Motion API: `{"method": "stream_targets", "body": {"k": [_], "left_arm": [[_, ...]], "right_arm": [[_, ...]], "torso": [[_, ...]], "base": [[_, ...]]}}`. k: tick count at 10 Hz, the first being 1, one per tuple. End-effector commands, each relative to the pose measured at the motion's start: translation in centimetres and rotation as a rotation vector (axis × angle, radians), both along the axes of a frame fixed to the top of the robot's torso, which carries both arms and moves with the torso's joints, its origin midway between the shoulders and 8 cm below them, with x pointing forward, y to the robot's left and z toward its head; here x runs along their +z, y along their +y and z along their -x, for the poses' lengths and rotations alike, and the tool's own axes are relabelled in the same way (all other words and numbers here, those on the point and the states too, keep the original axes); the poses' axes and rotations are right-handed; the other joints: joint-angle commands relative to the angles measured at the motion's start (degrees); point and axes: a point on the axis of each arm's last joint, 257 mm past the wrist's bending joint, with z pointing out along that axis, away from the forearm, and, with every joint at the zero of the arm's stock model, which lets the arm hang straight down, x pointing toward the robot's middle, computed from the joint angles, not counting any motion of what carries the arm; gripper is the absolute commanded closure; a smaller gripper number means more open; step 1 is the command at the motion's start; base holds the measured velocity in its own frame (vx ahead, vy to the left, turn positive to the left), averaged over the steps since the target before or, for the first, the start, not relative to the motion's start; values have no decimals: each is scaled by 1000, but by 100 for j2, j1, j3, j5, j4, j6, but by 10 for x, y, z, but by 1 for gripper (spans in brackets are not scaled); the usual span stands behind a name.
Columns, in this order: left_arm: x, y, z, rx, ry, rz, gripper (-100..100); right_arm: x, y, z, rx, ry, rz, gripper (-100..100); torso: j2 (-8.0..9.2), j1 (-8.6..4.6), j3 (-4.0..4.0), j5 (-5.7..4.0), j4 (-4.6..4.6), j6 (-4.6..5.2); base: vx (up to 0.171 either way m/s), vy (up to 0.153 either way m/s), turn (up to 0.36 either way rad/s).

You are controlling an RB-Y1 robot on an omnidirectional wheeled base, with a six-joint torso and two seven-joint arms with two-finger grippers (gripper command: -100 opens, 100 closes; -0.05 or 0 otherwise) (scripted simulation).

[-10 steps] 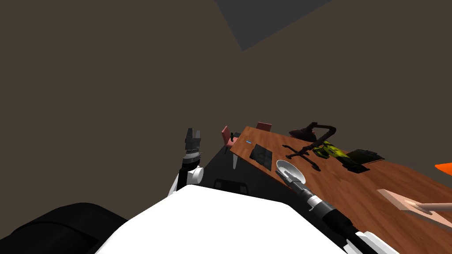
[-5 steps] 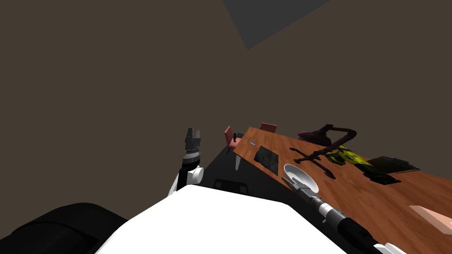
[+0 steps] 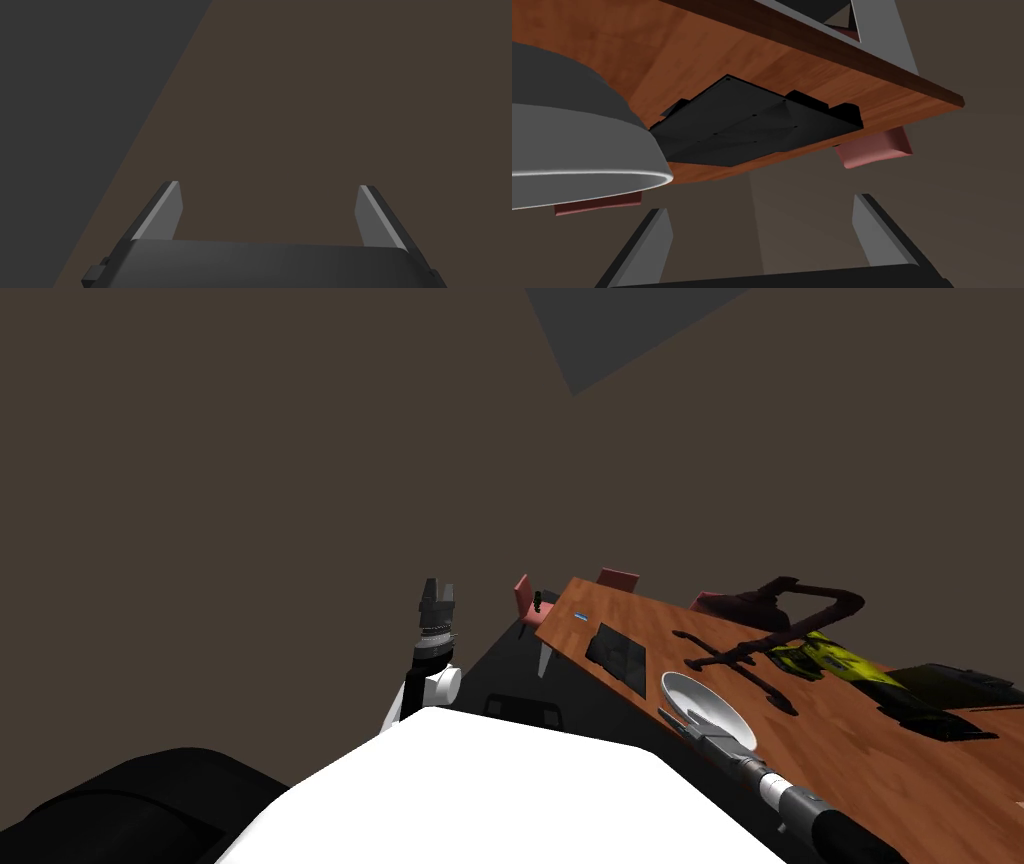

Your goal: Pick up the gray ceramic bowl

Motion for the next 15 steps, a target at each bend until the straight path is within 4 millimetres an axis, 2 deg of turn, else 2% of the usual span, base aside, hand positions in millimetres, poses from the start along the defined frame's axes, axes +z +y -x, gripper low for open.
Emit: {"method": "stream_targets", "body": {"k": [1,3,4,5,7,8,11,12,13,14,15], "left_arm": [[0,0,0,0,0,0,0],[0,0,0,0,0,0,0],[0,0,0,0,0,0,0],[0,0,0,0,0,0,0],[0,0,0,0,0,0,0],[0,0,0,0,0,0,0],[0,0,0,0,0,0,0],[0,0,0,0,0,0,0],[0,0,0,0,0,0,0],[0,0,0,0,0,0,0],[0,0,0,0,0,0,0]], "right_arm": [[-7,-35,24,0,83,101,-100],[-9,-41,29,-11,93,108,-100],[-11,-58,41,-1,136,165,-100],[-13,-65,47,-14,149,173,-100],[-18,-103,79,-8,249,285,-100],[-18,-109,84,-18,259,291,-100],[-23,-156,138,-15,412,429,-100],[-23,-147,128,4,393,418,-100],[-22,-157,139,-16,413,430,-100],[-22,-159,141,-19,416,432,-100],[-23,-171,159,-18,463,469,-100]], "torso": [[0,0,0,0,0,0],[-5,18,-3,6,-2,5],[7,1,3,2,1,6],[4,0,2,1,1,0],[2,5,1,1,0,2],[-3,16,-2,5,-1,2],[-10,12,-6,3,-2,2],[-10,15,-6,5,-3,2],[-2,6,-2,2,-1,5],[11,-4,5,1,1,7],[18,-11,10,-2,3,7]], "base": [[69,111,259],[30,57,-2],[24,38,114],[30,37,98],[42,72,172],[50,60,49],[63,66,169],[39,43,32],[9,16,-27],[0,0,0],[11,18,143]]}}
